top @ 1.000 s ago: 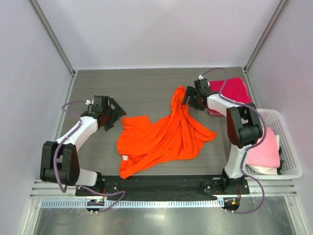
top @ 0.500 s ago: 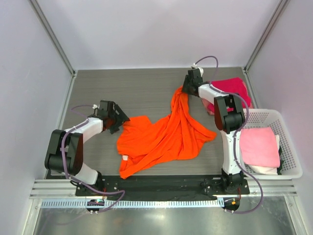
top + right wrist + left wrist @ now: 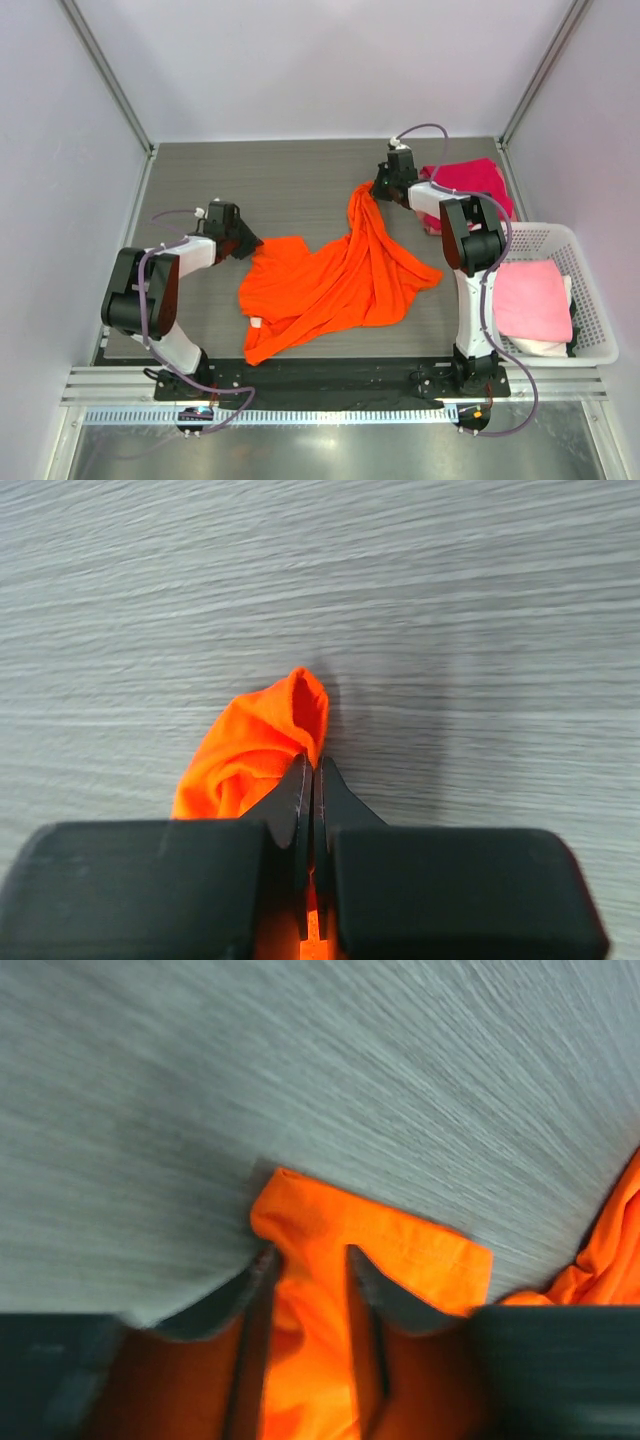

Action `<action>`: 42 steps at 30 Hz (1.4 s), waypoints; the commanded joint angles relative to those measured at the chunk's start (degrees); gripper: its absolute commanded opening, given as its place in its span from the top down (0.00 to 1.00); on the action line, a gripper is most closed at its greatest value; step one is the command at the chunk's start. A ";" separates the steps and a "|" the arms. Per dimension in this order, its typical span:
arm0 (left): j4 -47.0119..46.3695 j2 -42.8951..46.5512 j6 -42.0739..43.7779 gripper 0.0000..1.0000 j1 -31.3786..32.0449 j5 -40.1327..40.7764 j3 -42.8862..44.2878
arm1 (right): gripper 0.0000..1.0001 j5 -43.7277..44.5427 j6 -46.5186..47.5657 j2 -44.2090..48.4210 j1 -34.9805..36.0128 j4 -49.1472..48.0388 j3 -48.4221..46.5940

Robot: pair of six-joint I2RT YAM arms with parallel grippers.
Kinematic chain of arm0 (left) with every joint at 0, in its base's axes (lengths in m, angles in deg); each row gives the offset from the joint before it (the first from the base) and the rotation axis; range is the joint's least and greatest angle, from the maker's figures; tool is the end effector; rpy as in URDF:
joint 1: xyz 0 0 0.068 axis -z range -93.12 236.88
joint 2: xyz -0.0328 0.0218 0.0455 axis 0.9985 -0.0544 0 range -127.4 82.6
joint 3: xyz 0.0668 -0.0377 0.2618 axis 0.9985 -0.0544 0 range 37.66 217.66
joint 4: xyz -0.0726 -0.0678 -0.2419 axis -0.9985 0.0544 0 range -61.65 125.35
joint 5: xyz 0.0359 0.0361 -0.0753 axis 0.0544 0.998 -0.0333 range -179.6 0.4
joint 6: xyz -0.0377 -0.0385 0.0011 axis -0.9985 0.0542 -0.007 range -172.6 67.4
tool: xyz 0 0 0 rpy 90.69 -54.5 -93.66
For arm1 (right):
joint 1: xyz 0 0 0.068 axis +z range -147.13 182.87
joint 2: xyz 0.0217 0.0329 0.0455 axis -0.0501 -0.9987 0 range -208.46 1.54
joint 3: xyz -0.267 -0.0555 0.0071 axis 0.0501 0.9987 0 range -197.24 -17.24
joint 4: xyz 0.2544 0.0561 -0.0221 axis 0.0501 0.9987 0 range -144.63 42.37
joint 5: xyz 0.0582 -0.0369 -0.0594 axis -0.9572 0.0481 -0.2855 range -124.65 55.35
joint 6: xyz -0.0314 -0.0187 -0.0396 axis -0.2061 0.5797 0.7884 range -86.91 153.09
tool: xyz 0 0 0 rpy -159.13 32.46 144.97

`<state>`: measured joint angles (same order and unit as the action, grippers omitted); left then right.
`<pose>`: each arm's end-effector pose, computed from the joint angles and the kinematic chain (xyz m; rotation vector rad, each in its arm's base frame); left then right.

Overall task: Fold and stack the t-shirts
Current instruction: Flatten the tshirt out

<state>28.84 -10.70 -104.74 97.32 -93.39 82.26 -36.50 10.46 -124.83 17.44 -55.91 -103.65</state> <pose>0.3079 -0.0590 0.1497 -0.8644 2.3561 -0.5561 0.4725 0.1239 0.1462 0.1422 2.2695 0.3833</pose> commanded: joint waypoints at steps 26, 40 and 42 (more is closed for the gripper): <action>21.10 34.66 3.62 1.00 0.02 7.13 20.94 | 0.99 -10.19 -2.95 61.72 -2.53 15.85 26.48; 37.73 42.24 10.56 1.00 0.02 4.24 67.22 | 0.99 -12.74 -4.00 83.56 -2.53 38.72 4.53; 40.19 39.08 11.01 1.00 -0.06 3.97 73.32 | 0.99 -14.05 -4.61 83.74 -2.53 39.50 2.14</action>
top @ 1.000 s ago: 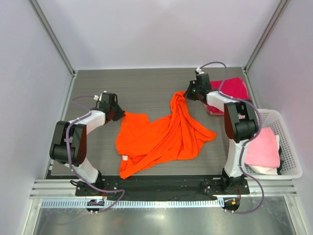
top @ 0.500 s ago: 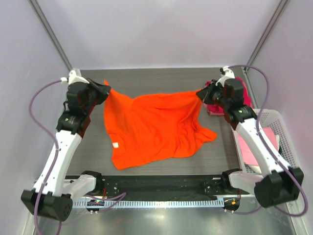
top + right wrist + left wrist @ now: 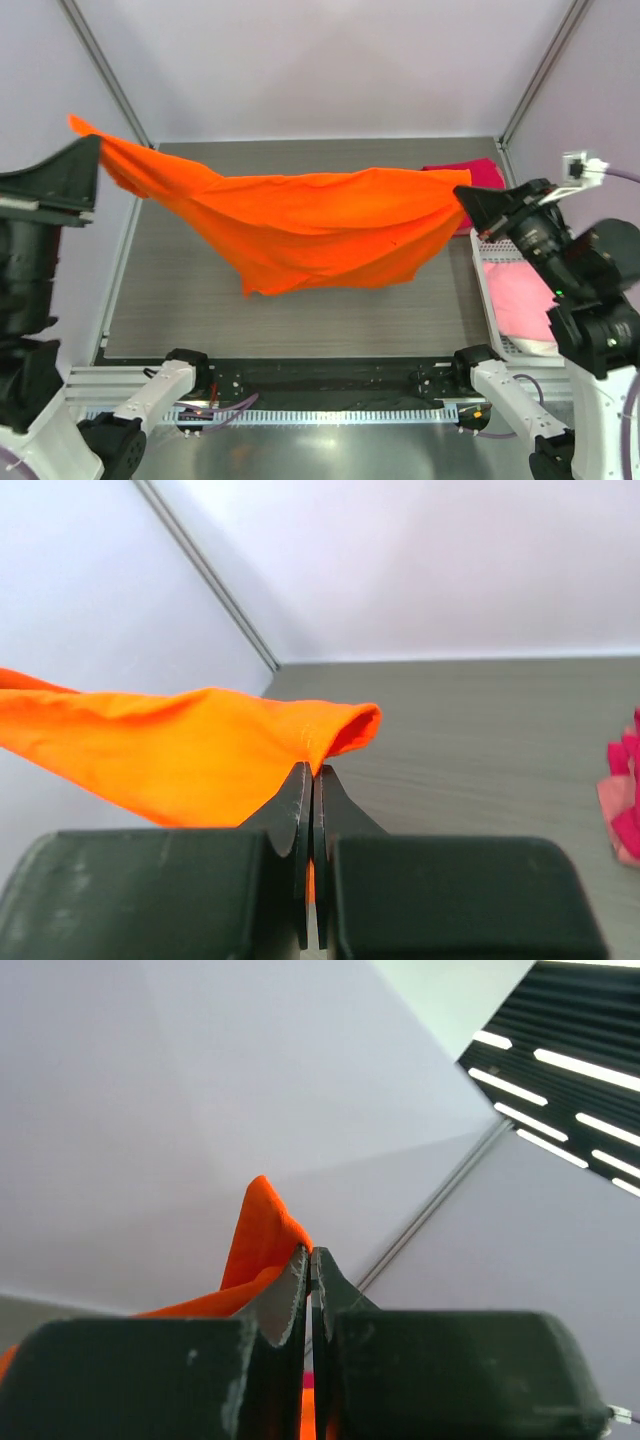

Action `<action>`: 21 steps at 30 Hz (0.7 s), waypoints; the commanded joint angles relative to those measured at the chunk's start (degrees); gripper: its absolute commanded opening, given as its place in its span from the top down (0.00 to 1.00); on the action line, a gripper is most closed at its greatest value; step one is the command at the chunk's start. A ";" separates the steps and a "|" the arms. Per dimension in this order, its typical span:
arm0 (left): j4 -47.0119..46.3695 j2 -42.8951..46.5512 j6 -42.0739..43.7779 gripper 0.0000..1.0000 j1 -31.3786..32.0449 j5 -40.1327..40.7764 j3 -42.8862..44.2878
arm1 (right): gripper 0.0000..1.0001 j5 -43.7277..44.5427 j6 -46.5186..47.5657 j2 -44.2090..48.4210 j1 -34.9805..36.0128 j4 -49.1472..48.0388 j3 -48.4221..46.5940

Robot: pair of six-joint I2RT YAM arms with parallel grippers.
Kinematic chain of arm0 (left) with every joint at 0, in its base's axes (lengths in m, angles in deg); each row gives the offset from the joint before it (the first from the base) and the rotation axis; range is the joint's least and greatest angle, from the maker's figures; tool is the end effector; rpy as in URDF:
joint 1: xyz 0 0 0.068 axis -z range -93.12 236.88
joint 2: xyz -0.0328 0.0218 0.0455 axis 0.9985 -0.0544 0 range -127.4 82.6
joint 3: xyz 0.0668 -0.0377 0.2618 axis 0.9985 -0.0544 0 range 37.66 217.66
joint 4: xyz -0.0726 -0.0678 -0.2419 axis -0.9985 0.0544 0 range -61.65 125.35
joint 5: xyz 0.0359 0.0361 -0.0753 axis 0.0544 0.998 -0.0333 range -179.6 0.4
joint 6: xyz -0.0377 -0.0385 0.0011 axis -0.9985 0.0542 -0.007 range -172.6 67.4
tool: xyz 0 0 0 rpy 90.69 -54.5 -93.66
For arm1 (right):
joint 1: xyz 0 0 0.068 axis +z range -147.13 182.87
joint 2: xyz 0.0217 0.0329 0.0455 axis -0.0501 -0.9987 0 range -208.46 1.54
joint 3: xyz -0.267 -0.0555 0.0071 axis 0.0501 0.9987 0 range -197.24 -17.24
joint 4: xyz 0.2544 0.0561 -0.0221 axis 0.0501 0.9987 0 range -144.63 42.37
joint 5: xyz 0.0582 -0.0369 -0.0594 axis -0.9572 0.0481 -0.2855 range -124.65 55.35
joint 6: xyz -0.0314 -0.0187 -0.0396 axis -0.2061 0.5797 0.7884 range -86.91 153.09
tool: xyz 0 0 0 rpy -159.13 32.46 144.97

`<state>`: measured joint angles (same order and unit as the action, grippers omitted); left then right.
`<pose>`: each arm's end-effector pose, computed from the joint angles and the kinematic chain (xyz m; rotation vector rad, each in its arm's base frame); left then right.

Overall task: Fold and stack the t-shirts
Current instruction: Flatten the tshirt out

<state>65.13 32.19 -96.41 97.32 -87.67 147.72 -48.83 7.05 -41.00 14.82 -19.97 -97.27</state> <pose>0.0245 -0.0032 0.6013 -0.3767 1.1502 -0.8135 0.0881 0.0275 0.4941 -0.0109 1.5661 0.7138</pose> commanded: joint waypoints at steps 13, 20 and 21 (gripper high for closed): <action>-2.48 -5.92 3.65 1.00 -0.06 2.46 6.26 | 0.99 0.37 -3.75 0.45 0.10 5.69 -1.47; -19.09 -14.00 5.40 1.00 0.02 6.59 -15.47 | 0.99 7.31 -6.39 -5.96 0.10 -6.58 15.76; -20.94 -15.23 5.49 1.00 -0.06 6.85 -17.67 | 0.99 7.84 -6.74 -8.76 0.10 -8.53 17.52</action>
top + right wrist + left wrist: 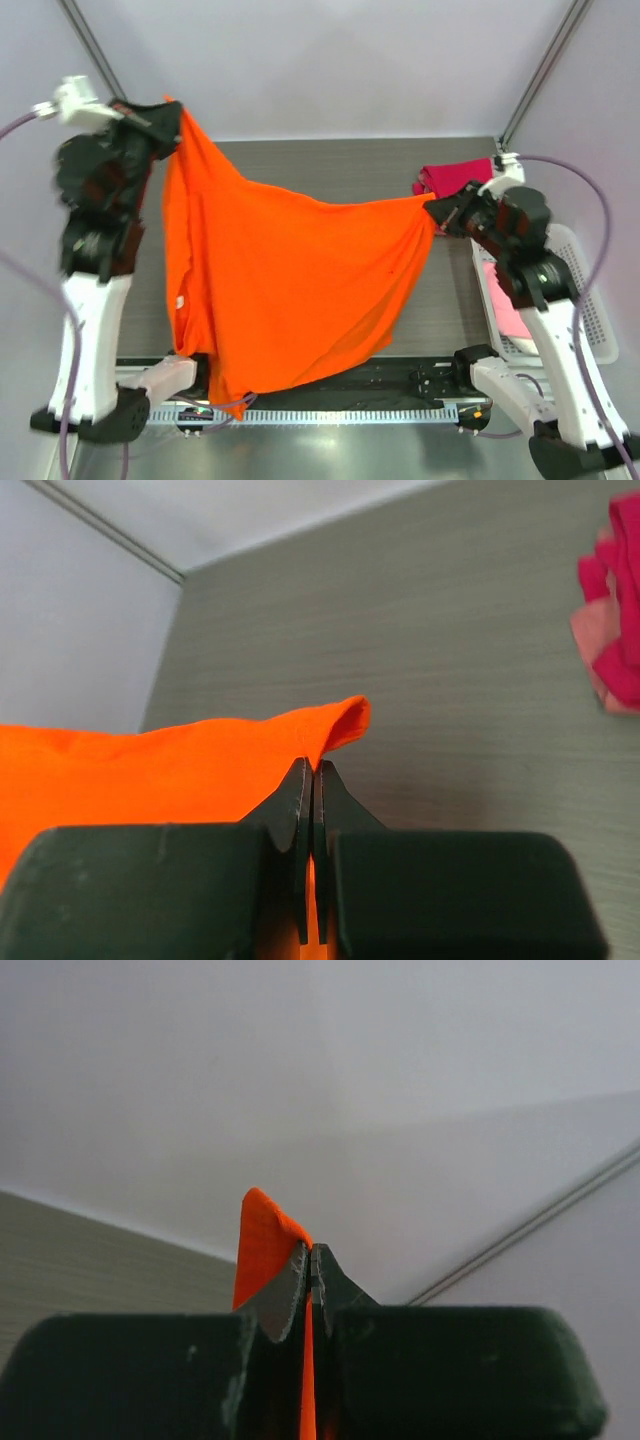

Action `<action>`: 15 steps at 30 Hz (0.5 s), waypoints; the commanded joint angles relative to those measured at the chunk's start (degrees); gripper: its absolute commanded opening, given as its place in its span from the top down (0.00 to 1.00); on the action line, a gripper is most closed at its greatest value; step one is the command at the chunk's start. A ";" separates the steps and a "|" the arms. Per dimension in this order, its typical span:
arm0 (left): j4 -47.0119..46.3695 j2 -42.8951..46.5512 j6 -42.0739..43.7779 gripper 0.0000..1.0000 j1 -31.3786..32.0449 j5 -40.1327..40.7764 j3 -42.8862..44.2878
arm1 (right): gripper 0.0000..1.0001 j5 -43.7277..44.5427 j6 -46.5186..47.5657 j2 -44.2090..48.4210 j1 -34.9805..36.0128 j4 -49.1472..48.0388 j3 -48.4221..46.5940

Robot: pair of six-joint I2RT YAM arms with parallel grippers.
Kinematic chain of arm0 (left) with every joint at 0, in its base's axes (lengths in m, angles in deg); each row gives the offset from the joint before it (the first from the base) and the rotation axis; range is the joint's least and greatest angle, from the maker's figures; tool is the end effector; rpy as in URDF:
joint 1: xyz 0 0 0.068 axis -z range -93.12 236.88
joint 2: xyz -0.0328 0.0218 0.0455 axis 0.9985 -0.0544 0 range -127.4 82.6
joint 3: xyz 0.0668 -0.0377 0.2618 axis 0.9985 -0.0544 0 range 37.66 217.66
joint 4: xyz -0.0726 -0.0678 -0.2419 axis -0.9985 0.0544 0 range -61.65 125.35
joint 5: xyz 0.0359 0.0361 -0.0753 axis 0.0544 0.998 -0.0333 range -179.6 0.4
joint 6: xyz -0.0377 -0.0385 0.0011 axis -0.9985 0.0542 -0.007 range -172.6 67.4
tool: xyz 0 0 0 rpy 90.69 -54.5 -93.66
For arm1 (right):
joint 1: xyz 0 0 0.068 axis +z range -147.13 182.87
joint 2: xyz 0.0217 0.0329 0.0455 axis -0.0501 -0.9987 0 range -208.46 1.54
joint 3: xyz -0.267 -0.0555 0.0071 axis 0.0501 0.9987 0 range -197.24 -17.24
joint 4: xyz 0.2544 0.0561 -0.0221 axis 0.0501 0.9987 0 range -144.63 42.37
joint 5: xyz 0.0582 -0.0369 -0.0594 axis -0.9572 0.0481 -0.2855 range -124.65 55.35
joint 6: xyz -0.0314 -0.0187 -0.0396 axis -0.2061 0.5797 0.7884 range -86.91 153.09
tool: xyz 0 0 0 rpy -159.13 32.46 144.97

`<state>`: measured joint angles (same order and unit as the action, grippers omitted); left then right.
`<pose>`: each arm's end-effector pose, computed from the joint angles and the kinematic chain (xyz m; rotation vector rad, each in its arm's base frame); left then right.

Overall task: Fold and stack the t-shirts
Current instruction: Flatten the tshirt out

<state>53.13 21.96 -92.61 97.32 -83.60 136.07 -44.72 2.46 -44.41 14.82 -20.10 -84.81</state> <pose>0.1522 -0.0241 0.5657 -0.4380 1.3053 -0.6710 0.1440 0.0368 0.4249 0.1713 1.8379 0.6839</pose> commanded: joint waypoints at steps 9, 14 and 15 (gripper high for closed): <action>-26.27 -34.83 -4.29 1.00 -1.29 9.03 -9.95 | 0.99 9.80 -3.74 -36.70 0.10 -34.16 6.42; -22.77 -54.90 -0.43 1.00 -2.61 8.85 10.53 | 0.99 12.43 -2.77 -59.46 0.01 -36.02 -14.40; -21.62 -58.24 1.06 1.00 -2.79 9.29 14.58 | 0.99 12.96 -2.59 -61.43 -0.08 -36.02 -17.04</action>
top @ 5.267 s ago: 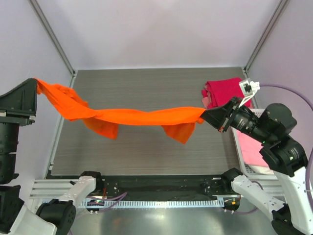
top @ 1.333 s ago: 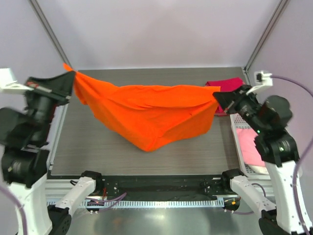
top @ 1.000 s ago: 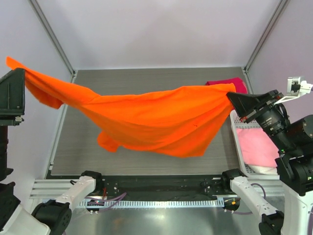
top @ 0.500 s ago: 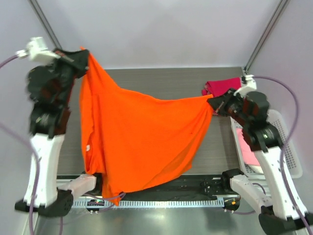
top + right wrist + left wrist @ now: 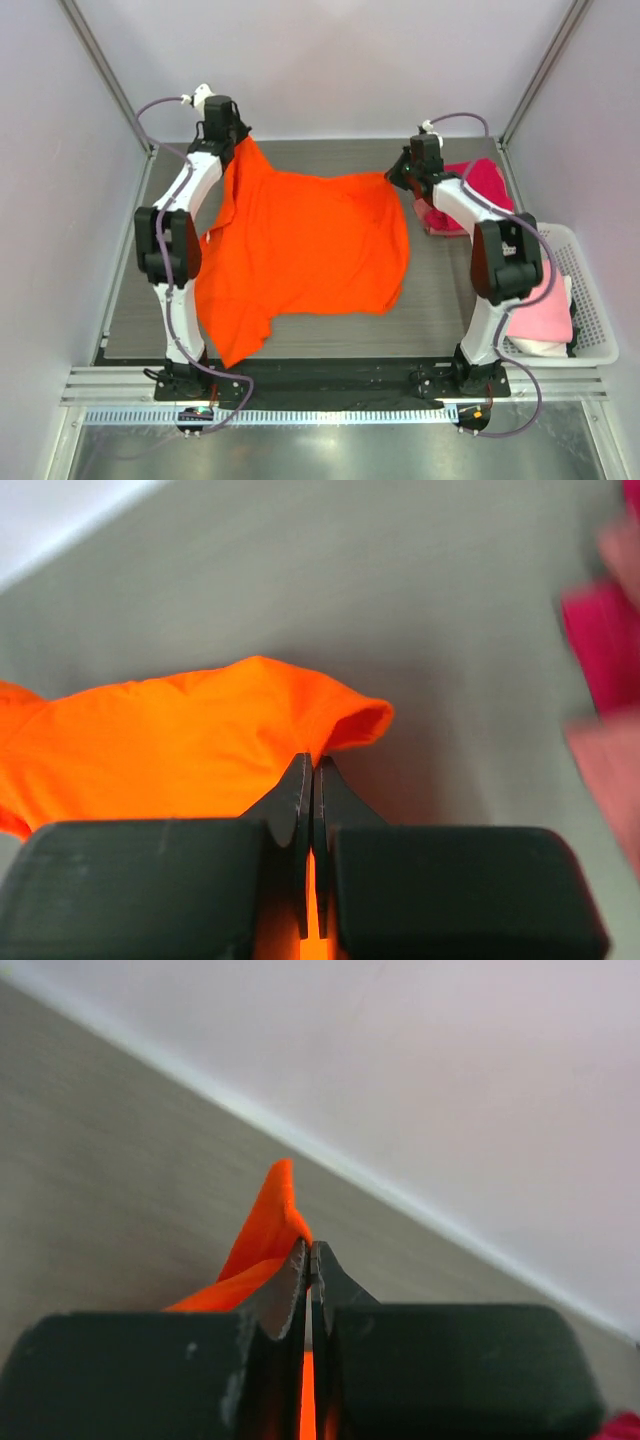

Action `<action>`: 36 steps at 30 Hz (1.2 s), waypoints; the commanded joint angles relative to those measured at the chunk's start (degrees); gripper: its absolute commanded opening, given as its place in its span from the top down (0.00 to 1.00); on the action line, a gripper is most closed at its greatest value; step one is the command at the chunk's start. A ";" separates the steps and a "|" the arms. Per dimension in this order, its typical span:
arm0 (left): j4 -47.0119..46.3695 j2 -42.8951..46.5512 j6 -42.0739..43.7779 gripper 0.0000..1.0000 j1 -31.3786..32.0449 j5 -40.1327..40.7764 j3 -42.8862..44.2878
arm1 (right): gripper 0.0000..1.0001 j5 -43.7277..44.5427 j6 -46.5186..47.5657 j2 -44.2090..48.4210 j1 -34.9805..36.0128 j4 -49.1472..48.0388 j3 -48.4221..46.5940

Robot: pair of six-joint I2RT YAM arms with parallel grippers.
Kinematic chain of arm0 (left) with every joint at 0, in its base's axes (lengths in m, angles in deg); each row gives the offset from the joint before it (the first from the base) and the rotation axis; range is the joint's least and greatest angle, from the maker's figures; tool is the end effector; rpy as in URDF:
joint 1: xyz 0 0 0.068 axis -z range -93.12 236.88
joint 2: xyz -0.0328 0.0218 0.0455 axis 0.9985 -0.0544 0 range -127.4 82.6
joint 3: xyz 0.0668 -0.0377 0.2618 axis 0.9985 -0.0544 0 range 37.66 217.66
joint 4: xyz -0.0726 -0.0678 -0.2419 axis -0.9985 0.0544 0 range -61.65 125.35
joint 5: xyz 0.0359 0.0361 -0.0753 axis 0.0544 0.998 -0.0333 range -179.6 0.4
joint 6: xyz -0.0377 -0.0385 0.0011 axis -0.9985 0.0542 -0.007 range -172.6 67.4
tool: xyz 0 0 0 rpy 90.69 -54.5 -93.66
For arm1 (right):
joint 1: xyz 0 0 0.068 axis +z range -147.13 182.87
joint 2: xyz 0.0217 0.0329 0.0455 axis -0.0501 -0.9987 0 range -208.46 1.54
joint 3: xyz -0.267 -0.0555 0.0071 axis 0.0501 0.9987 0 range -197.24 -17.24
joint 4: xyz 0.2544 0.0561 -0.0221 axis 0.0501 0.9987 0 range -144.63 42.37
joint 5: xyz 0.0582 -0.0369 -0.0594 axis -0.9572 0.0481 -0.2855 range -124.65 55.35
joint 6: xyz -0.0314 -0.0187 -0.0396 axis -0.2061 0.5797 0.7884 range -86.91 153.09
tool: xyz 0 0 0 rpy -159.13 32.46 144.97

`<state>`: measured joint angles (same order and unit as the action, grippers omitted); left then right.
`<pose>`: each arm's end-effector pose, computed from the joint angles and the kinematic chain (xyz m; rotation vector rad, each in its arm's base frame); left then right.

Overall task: Fold and stack the t-shirts
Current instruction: Flatten the tshirt out, then fold the tshirt

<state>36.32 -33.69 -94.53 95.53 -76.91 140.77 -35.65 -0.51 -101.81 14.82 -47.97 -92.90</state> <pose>0.4861 -0.0659 0.3135 -0.6983 1.8192 -0.3738 0.4072 0.0868 0.2478 0.4049 2.1716 0.4692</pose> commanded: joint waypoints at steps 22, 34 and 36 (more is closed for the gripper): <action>18.12 21.88 -19.13 0.00 -8.73 -6.76 -17.21 | 0.51 9.26 -8.23 23.88 2.29 3.54 24.20; 14.09 45.85 -14.94 0.00 -16.73 -22.54 -51.95 | 0.66 10.14 -9.64 24.43 4.75 -0.66 38.65; 14.27 49.30 -14.76 0.00 -16.73 -22.36 -55.19 | 0.65 9.87 -9.99 23.11 4.75 -1.64 38.92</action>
<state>53.15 7.31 -111.82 78.94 -97.72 86.83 -27.04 -9.50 -77.33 19.34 -44.56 -54.41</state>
